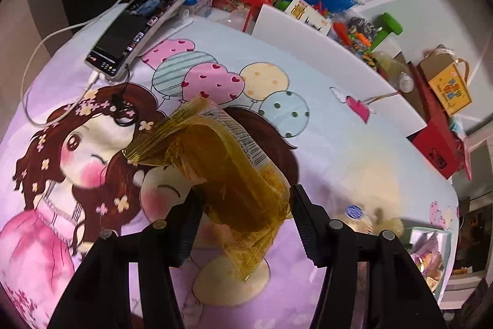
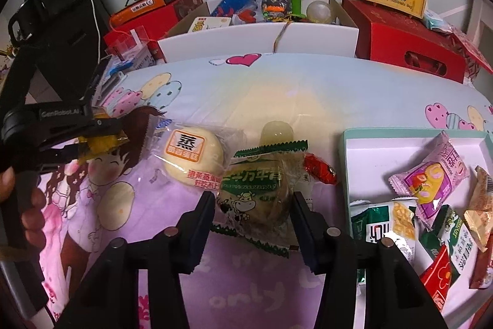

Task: Organize snacks
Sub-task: 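Carry both bags over the tray and release them inside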

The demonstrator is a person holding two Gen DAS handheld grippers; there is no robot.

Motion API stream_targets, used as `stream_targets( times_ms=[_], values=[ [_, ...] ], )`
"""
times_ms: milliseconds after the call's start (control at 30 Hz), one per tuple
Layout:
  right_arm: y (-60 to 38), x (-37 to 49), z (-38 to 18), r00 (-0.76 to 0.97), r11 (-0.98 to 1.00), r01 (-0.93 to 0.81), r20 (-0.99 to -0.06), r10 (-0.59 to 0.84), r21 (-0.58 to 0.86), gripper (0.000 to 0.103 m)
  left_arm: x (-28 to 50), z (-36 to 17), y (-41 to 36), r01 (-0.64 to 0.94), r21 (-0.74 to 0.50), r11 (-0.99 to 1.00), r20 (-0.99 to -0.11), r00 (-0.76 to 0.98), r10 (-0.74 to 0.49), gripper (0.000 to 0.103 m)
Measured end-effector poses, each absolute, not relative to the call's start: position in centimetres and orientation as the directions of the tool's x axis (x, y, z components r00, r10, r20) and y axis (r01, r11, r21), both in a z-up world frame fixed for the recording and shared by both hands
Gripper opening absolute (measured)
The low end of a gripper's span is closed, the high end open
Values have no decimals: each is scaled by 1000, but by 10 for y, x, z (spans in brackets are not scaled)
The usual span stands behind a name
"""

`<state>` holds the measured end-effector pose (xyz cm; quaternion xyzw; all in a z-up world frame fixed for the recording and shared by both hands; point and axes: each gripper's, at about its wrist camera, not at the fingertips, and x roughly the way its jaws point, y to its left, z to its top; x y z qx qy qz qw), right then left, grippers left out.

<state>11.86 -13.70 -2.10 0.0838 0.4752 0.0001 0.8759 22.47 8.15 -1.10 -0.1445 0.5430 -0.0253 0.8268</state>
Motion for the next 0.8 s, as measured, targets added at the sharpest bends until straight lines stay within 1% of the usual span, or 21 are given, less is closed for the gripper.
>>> stream_targets(
  times_ms=[200,400,800],
  values=[
    [-139,110,-9,568,986,69,-818,88,154,53,192,16,75,-112,-276,955,-856,480,-191,59],
    [-146,98,8,599,985,67,-796,87,157,53,165,24,63,-109,-290,951,-836,513,-196,59],
    [-172,80,28,633,980,107,-772,62,167,53,134,39,14,13,-291,957,-804,539,-251,59]
  ],
)
